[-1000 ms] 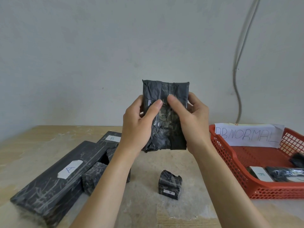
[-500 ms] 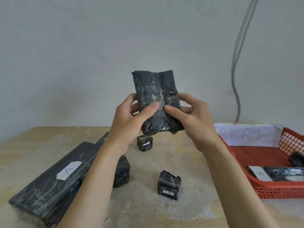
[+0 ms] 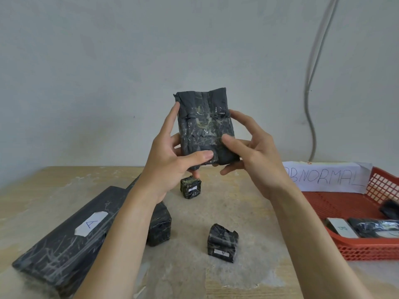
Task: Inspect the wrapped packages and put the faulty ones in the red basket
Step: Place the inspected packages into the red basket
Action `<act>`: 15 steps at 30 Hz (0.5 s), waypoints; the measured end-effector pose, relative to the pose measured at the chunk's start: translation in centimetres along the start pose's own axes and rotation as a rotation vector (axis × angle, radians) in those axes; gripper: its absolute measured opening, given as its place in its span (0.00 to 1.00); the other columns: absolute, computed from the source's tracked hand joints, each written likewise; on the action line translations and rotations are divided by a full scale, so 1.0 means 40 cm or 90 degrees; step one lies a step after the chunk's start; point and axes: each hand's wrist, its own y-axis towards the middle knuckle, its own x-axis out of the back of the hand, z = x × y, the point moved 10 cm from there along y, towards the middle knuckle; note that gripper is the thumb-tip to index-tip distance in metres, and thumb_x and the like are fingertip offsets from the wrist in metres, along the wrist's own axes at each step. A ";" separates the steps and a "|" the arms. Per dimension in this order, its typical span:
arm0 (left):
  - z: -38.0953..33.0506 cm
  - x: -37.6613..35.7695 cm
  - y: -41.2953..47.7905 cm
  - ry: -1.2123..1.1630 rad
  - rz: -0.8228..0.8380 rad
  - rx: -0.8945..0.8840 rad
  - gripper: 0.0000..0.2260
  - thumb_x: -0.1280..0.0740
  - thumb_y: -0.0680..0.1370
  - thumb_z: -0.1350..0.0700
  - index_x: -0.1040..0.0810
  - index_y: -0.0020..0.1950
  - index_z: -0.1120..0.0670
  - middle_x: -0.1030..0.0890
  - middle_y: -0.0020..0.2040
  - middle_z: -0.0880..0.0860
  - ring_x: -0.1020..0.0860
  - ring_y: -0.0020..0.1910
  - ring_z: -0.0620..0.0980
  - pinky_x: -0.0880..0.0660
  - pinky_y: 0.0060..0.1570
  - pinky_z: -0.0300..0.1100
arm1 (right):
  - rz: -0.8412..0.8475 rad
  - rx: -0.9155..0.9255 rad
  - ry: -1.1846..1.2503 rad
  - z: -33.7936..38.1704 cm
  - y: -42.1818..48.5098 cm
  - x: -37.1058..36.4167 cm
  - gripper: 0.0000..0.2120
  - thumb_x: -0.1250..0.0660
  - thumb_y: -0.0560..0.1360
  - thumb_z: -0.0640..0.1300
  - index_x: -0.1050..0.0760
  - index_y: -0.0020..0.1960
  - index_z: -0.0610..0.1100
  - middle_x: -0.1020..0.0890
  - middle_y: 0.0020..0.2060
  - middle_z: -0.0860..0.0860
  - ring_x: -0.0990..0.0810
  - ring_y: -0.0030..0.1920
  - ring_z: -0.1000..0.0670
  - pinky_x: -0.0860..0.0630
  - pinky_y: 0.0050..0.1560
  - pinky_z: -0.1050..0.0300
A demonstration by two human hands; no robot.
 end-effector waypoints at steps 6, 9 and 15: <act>0.002 0.021 0.005 -0.010 -0.069 -0.018 0.41 0.25 0.79 0.63 0.40 0.84 0.39 0.11 0.54 0.50 0.13 0.41 0.52 0.19 0.29 0.45 | -0.016 0.016 -0.029 -0.005 0.004 -0.002 0.30 0.28 0.81 0.36 0.32 0.79 0.52 0.10 0.44 0.44 0.11 0.40 0.42 0.15 0.39 0.50; 0.005 0.020 0.013 0.025 -0.077 -0.041 0.39 0.23 0.79 0.58 0.39 0.84 0.39 0.13 0.60 0.49 0.12 0.47 0.48 0.15 0.41 0.47 | 0.012 0.022 -0.039 -0.002 0.002 -0.006 0.38 0.24 0.76 0.32 0.33 0.79 0.55 0.11 0.44 0.42 0.13 0.39 0.43 0.16 0.38 0.50; -0.047 -0.016 -0.004 0.267 0.019 -0.214 0.32 0.32 0.75 0.35 0.29 0.79 0.39 0.48 0.86 0.39 0.49 0.84 0.37 0.46 0.82 0.46 | -0.118 -0.061 0.149 -0.017 0.004 0.040 0.10 0.29 0.80 0.36 0.17 0.61 0.39 0.14 0.38 0.38 0.19 0.26 0.43 0.22 0.28 0.58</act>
